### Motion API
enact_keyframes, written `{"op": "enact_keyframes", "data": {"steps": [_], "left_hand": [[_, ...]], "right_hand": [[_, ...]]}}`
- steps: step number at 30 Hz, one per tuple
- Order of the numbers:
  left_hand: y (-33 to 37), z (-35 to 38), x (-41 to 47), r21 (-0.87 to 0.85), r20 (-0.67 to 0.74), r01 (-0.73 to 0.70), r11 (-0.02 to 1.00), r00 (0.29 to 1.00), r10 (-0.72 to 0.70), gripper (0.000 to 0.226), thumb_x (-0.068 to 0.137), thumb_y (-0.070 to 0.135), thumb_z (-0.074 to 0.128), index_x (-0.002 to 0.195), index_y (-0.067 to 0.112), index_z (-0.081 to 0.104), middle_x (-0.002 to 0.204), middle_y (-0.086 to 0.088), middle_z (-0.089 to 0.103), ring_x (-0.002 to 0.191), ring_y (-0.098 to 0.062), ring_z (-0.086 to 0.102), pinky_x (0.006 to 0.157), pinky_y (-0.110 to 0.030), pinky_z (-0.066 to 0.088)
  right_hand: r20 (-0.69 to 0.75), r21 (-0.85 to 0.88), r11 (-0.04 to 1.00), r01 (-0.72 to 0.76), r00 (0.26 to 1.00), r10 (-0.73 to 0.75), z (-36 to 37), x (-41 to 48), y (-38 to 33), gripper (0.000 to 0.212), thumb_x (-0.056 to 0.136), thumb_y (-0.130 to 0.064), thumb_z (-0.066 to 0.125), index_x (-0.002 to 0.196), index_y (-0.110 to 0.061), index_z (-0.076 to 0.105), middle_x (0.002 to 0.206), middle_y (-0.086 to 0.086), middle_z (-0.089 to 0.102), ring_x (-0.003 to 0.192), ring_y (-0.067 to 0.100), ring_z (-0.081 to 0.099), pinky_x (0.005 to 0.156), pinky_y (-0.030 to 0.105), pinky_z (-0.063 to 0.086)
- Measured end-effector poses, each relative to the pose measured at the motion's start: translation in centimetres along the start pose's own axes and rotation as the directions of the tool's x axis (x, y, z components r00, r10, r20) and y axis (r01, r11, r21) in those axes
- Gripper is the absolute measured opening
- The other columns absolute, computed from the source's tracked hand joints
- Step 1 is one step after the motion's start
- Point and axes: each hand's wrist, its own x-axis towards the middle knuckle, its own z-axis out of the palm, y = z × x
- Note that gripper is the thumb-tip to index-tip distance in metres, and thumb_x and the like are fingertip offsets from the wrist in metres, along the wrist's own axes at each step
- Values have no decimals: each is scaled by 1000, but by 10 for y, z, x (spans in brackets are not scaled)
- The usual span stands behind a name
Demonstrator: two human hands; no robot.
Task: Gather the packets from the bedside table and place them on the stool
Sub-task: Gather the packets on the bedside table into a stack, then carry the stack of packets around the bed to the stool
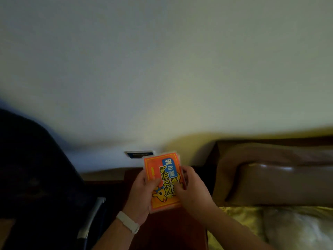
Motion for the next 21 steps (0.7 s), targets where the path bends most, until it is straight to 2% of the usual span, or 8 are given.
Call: {"op": "enact_keyframes", "data": {"steps": [4, 7, 13, 16, 21], "left_hand": [[25, 16, -26, -96, 59, -22, 995, 998, 28, 40, 77, 2, 64, 117, 1, 61, 108, -28, 71, 98, -47, 68, 88, -63, 53], [39, 21, -41, -145, 148, -25, 989, 988, 47, 32, 84, -3, 58, 116, 3, 62, 106, -28, 72, 90, -42, 71, 77, -54, 60], [67, 10, -66, -115, 312, -5, 993, 949, 41, 35, 86, -5, 58, 120, 0, 60, 108, -30, 71, 89, -42, 71, 72, -50, 61], [78, -3, -76, -89, 395, -2, 996, 918, 37, 34, 85, -5, 58, 118, 2, 60, 106, -30, 72, 84, -40, 71, 71, -48, 61], [82, -18, -93, -51, 489, 8, 999, 872, 18, 32, 87, -5, 57, 118, 2, 60, 106, -30, 72, 89, -42, 70, 72, -50, 60]], "right_hand": [[-52, -167, 978, 127, 989, -138, -34, -22, -24, 43, 81, -38, 61, 121, -29, 48, 112, -7, 50, 101, 11, 55, 88, 31, 47], [-81, -282, 941, 189, 972, -219, -54, -39, -43, 41, 85, -37, 59, 122, -24, 49, 114, -5, 48, 106, 14, 53, 90, 28, 44], [-158, -539, 797, 272, 897, -413, -57, -87, -82, 39, 82, -39, 52, 117, -22, 52, 119, -1, 52, 108, 21, 51, 92, 36, 47], [-177, -603, 749, 274, 870, -461, -41, -110, -99, 36, 80, -36, 53, 114, -24, 52, 118, 0, 55, 107, 22, 54, 88, 39, 51], [-281, -611, 770, 183, 859, -428, -20, -148, -109, 31, 82, -38, 52, 109, -24, 57, 116, -1, 56, 106, 22, 56, 87, 37, 52]]}}
